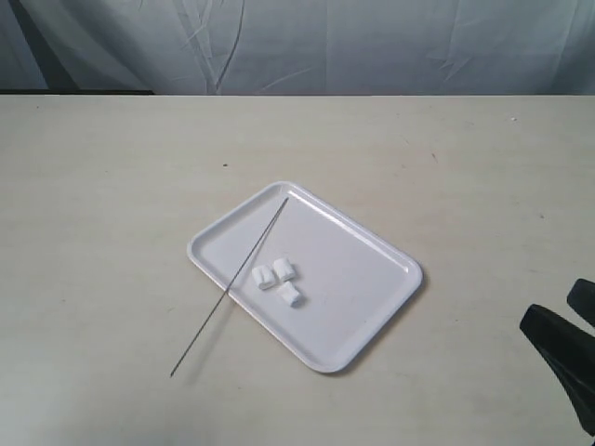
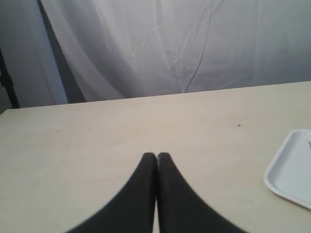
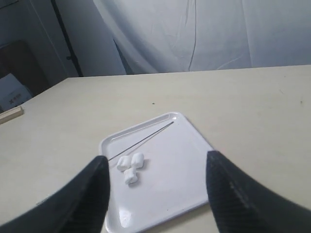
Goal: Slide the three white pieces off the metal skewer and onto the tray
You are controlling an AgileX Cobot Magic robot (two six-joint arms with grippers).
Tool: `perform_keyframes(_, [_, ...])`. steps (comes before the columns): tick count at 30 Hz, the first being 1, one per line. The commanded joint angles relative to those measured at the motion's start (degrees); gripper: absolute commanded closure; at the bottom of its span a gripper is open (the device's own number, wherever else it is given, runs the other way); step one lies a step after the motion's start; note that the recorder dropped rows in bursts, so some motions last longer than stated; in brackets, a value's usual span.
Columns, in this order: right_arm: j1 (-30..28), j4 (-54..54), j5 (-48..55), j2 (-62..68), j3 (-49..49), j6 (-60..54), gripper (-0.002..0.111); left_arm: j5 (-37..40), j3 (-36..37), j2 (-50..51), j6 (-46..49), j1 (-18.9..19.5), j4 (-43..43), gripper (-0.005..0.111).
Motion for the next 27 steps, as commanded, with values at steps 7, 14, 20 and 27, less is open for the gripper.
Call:
perform_keyframes(7, [-15.5, -20.0, -0.9, -3.1, 0.1, -0.4, 0.052, 3.4, 0.3, -0.9, -6.3, 7.6, 0.0, 0.107])
perform_keyframes(14, [-15.6, -44.5, -1.4, -3.1, 0.1, 20.8, 0.052, 6.5, 0.3, -0.9, -6.1, 7.7, 0.3, 0.107])
perform_keyframes(20, [-15.6, -65.7, -0.3, -3.1, 0.1, 47.2, 0.052, 6.7, 0.3, -0.9, -6.1, 7.7, 0.3, 0.107])
perform_keyframes(27, [-15.6, -63.5, 0.1, -3.1, 0.1, 49.1, 0.052, 8.8, 0.3, -0.9, -6.1, 7.7, 0.5, 0.107])
